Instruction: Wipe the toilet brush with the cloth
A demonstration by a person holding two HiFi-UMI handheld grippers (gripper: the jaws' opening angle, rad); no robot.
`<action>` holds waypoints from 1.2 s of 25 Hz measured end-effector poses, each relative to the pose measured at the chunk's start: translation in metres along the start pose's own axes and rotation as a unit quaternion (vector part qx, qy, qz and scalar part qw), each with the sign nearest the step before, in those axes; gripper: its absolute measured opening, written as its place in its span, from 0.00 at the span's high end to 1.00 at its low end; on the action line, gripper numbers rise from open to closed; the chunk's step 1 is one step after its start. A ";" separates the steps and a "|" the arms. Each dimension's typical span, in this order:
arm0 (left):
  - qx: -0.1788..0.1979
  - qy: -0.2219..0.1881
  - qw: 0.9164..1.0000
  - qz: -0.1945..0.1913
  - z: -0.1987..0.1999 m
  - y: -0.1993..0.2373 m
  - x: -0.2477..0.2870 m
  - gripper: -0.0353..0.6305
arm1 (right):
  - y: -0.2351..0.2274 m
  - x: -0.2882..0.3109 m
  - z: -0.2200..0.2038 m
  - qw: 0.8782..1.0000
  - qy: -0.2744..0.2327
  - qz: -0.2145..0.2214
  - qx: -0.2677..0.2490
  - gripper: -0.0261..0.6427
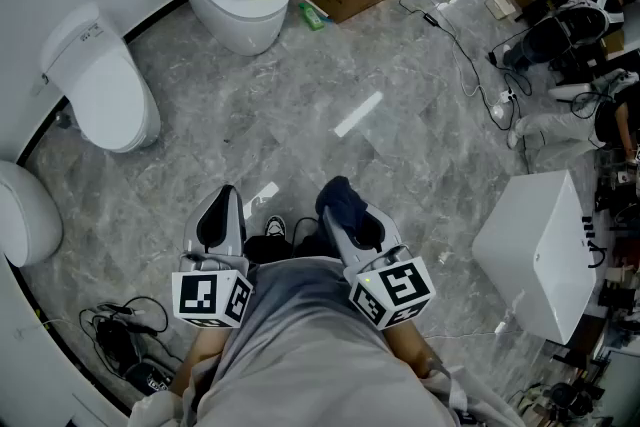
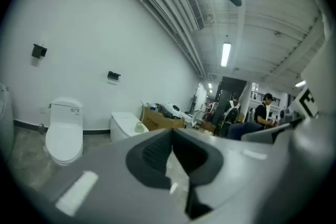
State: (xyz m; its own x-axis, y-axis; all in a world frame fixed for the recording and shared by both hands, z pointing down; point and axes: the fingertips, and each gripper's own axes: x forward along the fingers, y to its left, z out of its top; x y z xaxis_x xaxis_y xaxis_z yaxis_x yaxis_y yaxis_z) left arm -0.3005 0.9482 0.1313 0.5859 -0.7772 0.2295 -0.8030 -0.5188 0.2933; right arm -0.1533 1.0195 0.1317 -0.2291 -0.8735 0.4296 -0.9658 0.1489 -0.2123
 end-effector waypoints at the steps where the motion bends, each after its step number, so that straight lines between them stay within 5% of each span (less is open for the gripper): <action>1: 0.004 -0.002 1.000 0.000 0.002 0.003 -0.003 0.95 | 0.003 0.000 0.000 1.000 -0.001 -0.001 0.001 0.80; 13: 0.008 0.000 1.000 -0.025 0.009 0.021 -0.001 0.95 | 0.022 0.016 0.005 1.000 -0.008 -0.010 0.009 0.80; 30: 0.040 0.012 0.999 0.031 0.027 0.053 0.092 0.95 | -0.071 0.106 0.050 0.999 -0.024 0.005 0.035 0.79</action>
State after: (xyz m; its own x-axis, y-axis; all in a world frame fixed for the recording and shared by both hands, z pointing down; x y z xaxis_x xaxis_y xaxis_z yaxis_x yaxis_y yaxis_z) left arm -0.2920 0.8391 0.1432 0.5358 -0.8011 0.2668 -0.8438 -0.4968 0.2028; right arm -0.1032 0.8933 0.1486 -0.2315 -0.8932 0.3854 -0.9520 0.1264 -0.2787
